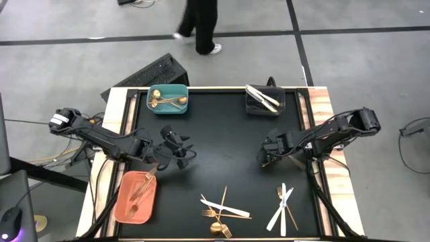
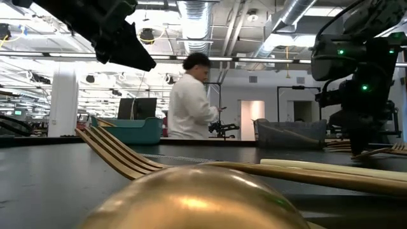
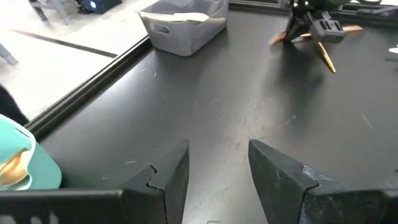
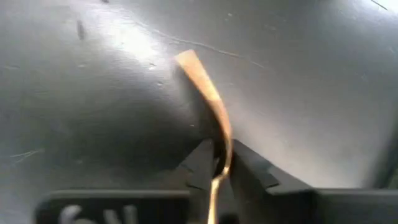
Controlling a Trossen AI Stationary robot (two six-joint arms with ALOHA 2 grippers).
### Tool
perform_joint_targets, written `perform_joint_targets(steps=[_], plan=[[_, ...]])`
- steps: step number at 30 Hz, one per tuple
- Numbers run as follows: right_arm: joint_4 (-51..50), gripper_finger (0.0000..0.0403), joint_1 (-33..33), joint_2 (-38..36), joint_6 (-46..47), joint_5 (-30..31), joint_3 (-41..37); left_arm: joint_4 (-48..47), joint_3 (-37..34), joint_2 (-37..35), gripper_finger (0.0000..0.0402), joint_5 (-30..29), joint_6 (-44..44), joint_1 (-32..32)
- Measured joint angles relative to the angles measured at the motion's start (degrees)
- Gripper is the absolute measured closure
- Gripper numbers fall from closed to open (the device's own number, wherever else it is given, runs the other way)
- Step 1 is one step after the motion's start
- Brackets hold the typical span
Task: Sort silverware by color (type)
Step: Put the gold fork into the orange bin
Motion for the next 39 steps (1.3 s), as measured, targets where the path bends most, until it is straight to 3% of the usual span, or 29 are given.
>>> perform_joint_targets(steps=[3,9,15,21,27,33,39], plan=[[3.8,0.0377,0.1,-1.5,-3.0,2.8,-0.4,1.8,0.0,0.7,0.0249,0.0,-0.1,0.5],[17.4,0.0369,2.5,-5.0,-8.0,18.9,-0.3,13.5,0.0,5.8,0.0249,0.0,3.6,0.6],[41.8,0.0375,2.7,-6.9,-21.0,21.0,-0.2,21.0,0.0,11.8,0.0249,2.7,7.4,1.5],[72.1,0.0375,2.7,-4.7,-35.3,15.4,-0.1,38.1,0.0,18.7,0.0249,10.5,10.5,3.3],[99.4,0.0375,2.7,2.4,-45.5,-0.4,-0.1,52.9,0.0,23.5,0.0249,16.5,16.6,4.7],[111.2,0.0375,2.5,9.4,-44.8,-10.4,0.8,58.2,0.0,24.6,0.0249,17.9,22.8,6.6],[117.8,0.0375,2.6,17.6,-44.0,-16.5,7.3,59.2,0.3,24.6,0.0249,26.0,27.4,7.9]])
